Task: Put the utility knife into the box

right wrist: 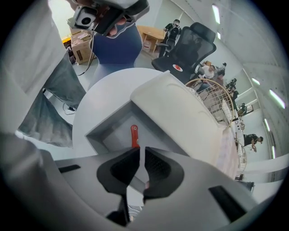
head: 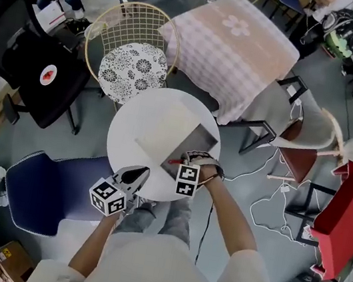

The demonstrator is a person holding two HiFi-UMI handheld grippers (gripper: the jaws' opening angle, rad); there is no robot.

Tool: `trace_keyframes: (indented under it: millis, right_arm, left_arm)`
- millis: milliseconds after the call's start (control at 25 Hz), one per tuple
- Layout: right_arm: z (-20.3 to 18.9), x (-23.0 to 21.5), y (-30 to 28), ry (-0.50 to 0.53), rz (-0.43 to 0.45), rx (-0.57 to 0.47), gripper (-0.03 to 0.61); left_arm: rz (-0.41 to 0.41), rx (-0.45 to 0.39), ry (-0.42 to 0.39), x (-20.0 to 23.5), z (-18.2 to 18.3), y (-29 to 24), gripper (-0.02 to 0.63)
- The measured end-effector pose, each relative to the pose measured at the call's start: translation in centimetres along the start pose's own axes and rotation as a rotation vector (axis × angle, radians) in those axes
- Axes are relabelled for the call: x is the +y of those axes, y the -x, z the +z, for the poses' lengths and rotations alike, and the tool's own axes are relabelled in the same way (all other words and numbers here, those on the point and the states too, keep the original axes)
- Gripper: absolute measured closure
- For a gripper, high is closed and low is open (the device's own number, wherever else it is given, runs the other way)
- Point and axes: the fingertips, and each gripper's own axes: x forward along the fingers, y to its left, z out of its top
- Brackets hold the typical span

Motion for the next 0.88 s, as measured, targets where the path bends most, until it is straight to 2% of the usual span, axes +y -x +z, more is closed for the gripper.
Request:
trace_keyframes:
  millis: [40,120,320,480,600,800,880]
  right_arm:
    - [-0.1,0.0,0.2,0.002,-0.013,-0.002,0.544]
    - [0.0,0.4,0.7,-0.009,-0.023,-0.01,0.556]
    - [0.4,0.7,1.8,-0.048,-0.054,-0.015,0.56]
    - [0.8,0.2,3.5,-0.16,-0.114,-0.068,0.56]
    - [1.1,-0.4,5.3,-0.361,-0.142,-0.147,0.56]
    - [1.5,-3.1,9.6,-0.908,-0.164,-0.407,0.56]
    - [1.2,-3.9,11.4,-1.09,-0.189,-0.53,0.56]
  left_arm:
    - [-0.003,-0.003,-0.007,-0.2,0.1,-0.1,0.603]
    - [-0.012,-0.006,-0.017,-0.8,0.2,0.0,0.603]
    - [-0.032,-0.011,-0.037,-1.6,0.2,0.7,0.603]
    - [-0.046,-0.002,-0.055,-2.5,0.2,0.9,0.603]
    - [-0.062,0.003,-0.077,-3.2,0.5,1.1,0.603]
    - [-0.107,0.003,-0.135,-3.9,1.7,0.9,0.603]
    - [-0.124,0.002,-0.156,-4.3,2.2,0.8,0.603]
